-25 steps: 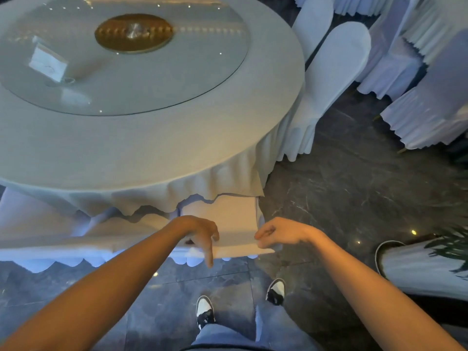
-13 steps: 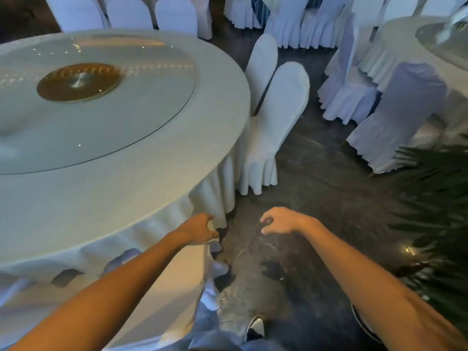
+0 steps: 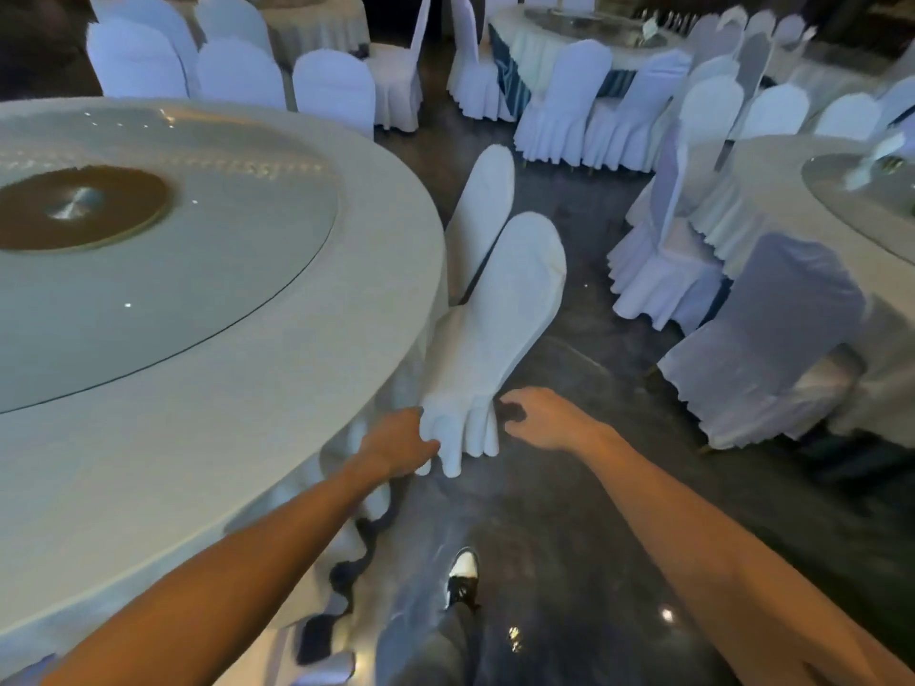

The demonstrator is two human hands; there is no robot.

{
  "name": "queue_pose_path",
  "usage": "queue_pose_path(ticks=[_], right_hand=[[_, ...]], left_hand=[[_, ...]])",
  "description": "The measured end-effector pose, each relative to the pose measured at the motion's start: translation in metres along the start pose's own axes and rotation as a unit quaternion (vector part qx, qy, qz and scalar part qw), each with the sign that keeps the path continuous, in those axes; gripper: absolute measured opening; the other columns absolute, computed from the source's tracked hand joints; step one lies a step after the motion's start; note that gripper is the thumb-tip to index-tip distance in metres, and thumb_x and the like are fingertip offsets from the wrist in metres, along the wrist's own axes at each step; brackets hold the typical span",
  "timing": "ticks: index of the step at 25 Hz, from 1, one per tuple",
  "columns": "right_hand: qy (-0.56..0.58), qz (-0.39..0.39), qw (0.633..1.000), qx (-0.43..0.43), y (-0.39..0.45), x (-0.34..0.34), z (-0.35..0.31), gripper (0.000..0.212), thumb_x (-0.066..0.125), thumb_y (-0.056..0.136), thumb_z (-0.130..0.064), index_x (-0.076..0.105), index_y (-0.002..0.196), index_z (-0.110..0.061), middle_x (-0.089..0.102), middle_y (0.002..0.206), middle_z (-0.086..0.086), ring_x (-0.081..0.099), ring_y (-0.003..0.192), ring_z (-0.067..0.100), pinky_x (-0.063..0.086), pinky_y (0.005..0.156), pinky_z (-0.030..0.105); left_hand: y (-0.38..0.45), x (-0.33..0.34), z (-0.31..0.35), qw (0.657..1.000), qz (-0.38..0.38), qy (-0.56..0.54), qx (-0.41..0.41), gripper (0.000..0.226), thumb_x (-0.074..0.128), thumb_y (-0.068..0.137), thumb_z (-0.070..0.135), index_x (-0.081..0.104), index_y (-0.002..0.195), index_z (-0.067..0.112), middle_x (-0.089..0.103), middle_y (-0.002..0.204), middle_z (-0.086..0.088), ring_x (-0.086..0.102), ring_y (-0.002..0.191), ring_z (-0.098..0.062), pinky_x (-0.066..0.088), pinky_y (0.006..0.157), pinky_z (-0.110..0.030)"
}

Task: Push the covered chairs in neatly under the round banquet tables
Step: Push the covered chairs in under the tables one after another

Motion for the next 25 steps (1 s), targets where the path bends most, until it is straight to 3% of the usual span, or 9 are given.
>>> queue_pose_path(ticks=[4,7,11,14,17,20,22,25], right_hand=[[-0.065,0.045,0.996,-0.041,0.083,-0.090,0.047,0.046,0.055,0.092,-0.025,0.053,0.137,-0.016,0.051,0.142,0.007,0.048,0.130,0.028,0.042,0.104,0.042],[-0.127,0.075,0.986,-0.075,0.142,-0.157,0.077,0.053,0.054,0.096,-0.029,0.042,0.145,-0.016,0.041,0.151,0.008,0.039,0.138,0.027,0.034,0.113,0.042],[-0.140,0.143,0.973,-0.117,0.221,-0.238,0.118,0.057,0.053,0.097,-0.031,0.037,0.149,-0.016,0.034,0.156,0.010,0.033,0.142,0.027,0.028,0.116,0.040],[-0.127,0.170,0.967,-0.138,0.280,-0.278,0.155,0.056,0.055,0.096,-0.029,0.038,0.148,-0.017,0.037,0.154,0.010,0.036,0.139,0.028,0.034,0.114,0.042],[-0.154,0.164,0.954,-0.198,0.340,-0.312,0.193,0.051,0.056,0.093,-0.021,0.044,0.142,-0.010,0.049,0.141,0.015,0.048,0.127,0.032,0.043,0.103,0.043],[-0.164,0.145,0.944,-0.246,0.398,-0.350,0.227,0.054,0.056,0.093,-0.020,0.041,0.144,-0.009,0.047,0.144,0.015,0.044,0.130,0.031,0.040,0.106,0.040],[-0.166,0.123,0.938,-0.279,0.431,-0.371,0.246,0.057,0.057,0.092,-0.019,0.040,0.145,-0.009,0.045,0.146,0.015,0.042,0.134,0.030,0.039,0.109,0.039],[-0.173,0.096,0.927,-0.318,0.485,-0.402,0.261,0.057,0.058,0.091,-0.018,0.040,0.144,-0.009,0.044,0.145,0.014,0.042,0.133,0.028,0.038,0.108,0.038]], left_hand=[[0.128,-0.019,0.066,1.000,0.021,-0.022,0.002,0.067,0.058,0.085,0.048,0.043,0.143,0.018,0.055,0.139,-0.007,0.054,0.123,-0.027,0.044,0.103,-0.042],[0.198,-0.054,0.127,0.997,0.074,-0.010,0.010,0.070,0.058,0.087,0.048,0.038,0.146,0.016,0.050,0.142,-0.010,0.050,0.126,-0.031,0.042,0.103,-0.044],[0.289,-0.093,0.196,0.992,0.128,-0.009,0.009,0.067,0.054,0.087,0.053,0.039,0.144,0.020,0.051,0.141,-0.006,0.052,0.124,-0.030,0.044,0.103,-0.047],[0.355,-0.096,0.237,0.991,0.135,-0.018,-0.008,0.065,0.051,0.090,0.055,0.038,0.144,0.022,0.049,0.145,-0.002,0.051,0.128,-0.028,0.043,0.106,-0.048],[0.421,-0.084,0.277,0.993,0.111,-0.017,-0.043,0.070,0.046,0.095,0.055,0.026,0.152,0.019,0.034,0.156,-0.002,0.038,0.140,-0.028,0.032,0.115,-0.042],[0.482,-0.079,0.309,0.988,0.123,-0.034,-0.088,0.073,0.045,0.096,0.055,0.022,0.154,0.018,0.030,0.158,-0.003,0.034,0.142,-0.028,0.030,0.115,-0.039],[0.512,-0.074,0.324,0.982,0.125,-0.056,-0.129,0.074,0.046,0.093,0.060,0.024,0.153,0.022,0.034,0.157,-0.002,0.039,0.139,-0.029,0.035,0.114,-0.041],[0.551,-0.073,0.334,0.966,0.130,-0.125,-0.186,0.075,0.055,0.081,0.068,0.036,0.144,0.031,0.051,0.143,0.003,0.055,0.123,-0.027,0.052,0.098,-0.042]])
Point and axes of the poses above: each hand's wrist, its own y-axis towards the middle knuckle, its own x-axis out of the palm, z = x × y, the point moved 5 cm from there along y, towards the middle knuckle
